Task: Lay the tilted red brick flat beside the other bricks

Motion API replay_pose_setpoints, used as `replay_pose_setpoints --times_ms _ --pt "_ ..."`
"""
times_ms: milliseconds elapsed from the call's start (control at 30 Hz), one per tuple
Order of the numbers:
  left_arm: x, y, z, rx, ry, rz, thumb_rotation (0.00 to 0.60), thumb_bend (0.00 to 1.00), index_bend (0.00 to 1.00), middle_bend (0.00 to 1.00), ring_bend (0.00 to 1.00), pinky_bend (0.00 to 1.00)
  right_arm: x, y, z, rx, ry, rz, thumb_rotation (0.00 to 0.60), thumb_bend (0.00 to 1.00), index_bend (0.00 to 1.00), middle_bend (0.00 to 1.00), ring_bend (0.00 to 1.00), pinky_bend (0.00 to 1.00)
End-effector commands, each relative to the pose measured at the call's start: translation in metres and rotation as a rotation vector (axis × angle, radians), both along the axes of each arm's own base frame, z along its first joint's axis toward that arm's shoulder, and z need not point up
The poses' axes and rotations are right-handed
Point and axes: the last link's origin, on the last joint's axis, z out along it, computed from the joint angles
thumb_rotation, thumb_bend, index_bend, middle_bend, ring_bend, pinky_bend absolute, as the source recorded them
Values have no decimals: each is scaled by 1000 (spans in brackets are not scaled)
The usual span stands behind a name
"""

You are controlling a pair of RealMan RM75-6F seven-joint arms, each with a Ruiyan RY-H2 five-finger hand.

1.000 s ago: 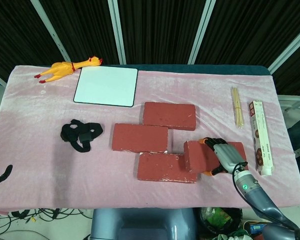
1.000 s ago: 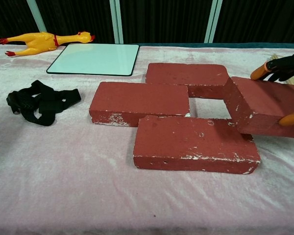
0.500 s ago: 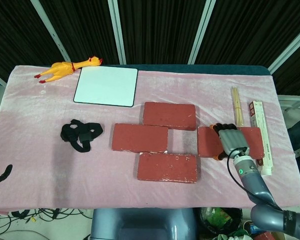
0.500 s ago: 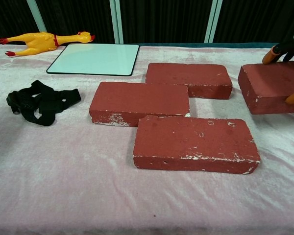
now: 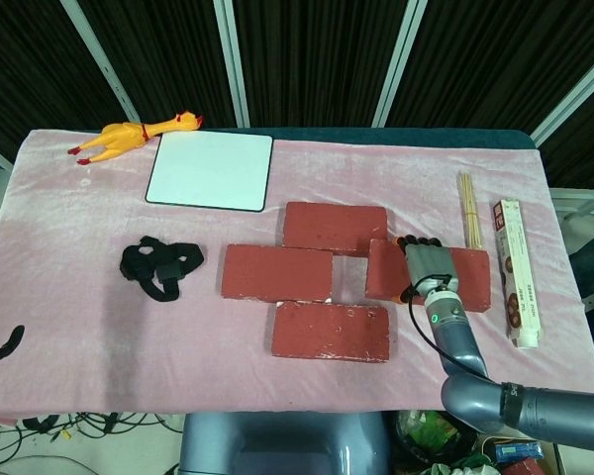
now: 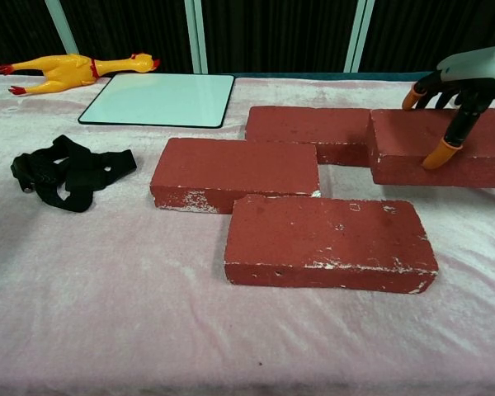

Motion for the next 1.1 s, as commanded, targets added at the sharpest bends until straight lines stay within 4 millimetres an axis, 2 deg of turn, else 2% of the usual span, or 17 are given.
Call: replay_pose_setpoints --times_ms 33,667,1100 --pt "0 0 0 0 0 1 600 247 76 23 0 0 3 -3 -4 -11 -12 -5 600 0 257 334 257 95" --pt "-1 1 1 2 0 6 600 248 76 23 0 0 19 -5 -26 24 -68 21 600 0 257 333 257 95" --pt "-1 1 1 4 1 10 600 248 76 23 0 0 21 1 -31 52 -75 53 600 0 257 331 257 95"
